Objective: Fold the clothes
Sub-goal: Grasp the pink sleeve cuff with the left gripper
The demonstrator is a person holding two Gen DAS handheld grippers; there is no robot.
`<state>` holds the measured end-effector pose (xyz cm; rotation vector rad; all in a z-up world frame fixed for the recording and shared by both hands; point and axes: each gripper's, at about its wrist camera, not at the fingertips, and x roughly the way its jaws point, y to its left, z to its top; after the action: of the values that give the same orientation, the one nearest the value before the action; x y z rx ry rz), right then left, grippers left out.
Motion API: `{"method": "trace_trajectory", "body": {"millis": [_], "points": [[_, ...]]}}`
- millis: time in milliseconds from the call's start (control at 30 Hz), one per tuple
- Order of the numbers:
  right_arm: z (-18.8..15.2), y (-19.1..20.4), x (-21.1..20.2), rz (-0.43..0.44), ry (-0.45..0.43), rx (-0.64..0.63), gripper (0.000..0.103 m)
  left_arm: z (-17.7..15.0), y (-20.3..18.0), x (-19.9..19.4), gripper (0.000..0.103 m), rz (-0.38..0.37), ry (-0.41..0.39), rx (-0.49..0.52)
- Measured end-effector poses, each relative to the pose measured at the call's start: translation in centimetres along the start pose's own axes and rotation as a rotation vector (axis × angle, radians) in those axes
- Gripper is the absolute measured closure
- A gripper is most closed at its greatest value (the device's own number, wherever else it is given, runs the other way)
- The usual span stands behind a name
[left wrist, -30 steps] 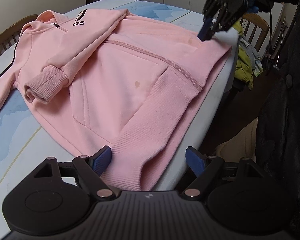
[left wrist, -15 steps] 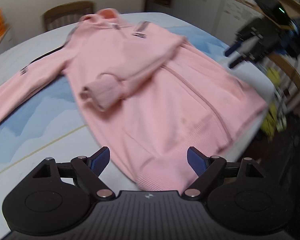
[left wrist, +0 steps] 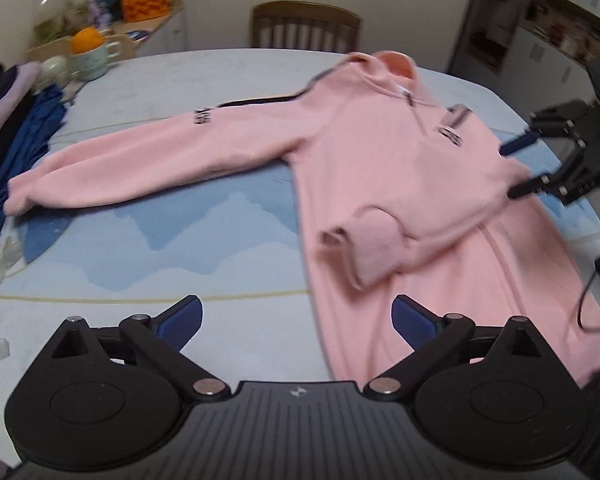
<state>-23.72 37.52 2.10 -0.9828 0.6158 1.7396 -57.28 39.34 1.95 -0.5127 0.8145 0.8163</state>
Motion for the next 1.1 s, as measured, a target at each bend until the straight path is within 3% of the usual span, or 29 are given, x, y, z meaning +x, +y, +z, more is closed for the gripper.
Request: {"method": "trace_trajectory", "body": {"millis": [233, 400, 600, 733, 1000, 1067, 1100], "points": [[2.9, 1.8, 4.6, 0.003, 0.045, 0.055, 0.0, 3.6, 8.8, 4.0, 0.001, 0.108, -0.035, -0.164], [2.4, 3.6, 6.9, 0.025, 0.142, 0.088, 0.0, 5.9, 13.7, 5.9, 0.001, 0.211, -0.058, -0.291], [3.1, 4.0, 6.4, -0.008, 0.177, 0.089, 0.0, 7.6, 17.3, 7.8, 0.001, 0.239, -0.061, -0.351], [4.1, 4.6, 5.5, -0.054, 0.159, 0.059, 0.0, 8.5, 18.9, 9.0, 0.001, 0.31, -0.078, -0.397], [3.4, 4.2, 5.1, -0.109, 0.171, 0.125, 0.0, 9.2, 21.6, 12.1, 0.002, 0.337, -0.05, -0.589], [3.2, 4.1, 5.0, -0.121, 0.174, 0.135, 0.0, 9.2, 21.7, 12.5, 0.005, 0.352, -0.049, -0.597], [3.1, 4.1, 4.9, -0.127, 0.174, 0.14, 0.0, 9.3, 21.7, 12.6, 0.017, 0.363, -0.05, -0.596]]}}
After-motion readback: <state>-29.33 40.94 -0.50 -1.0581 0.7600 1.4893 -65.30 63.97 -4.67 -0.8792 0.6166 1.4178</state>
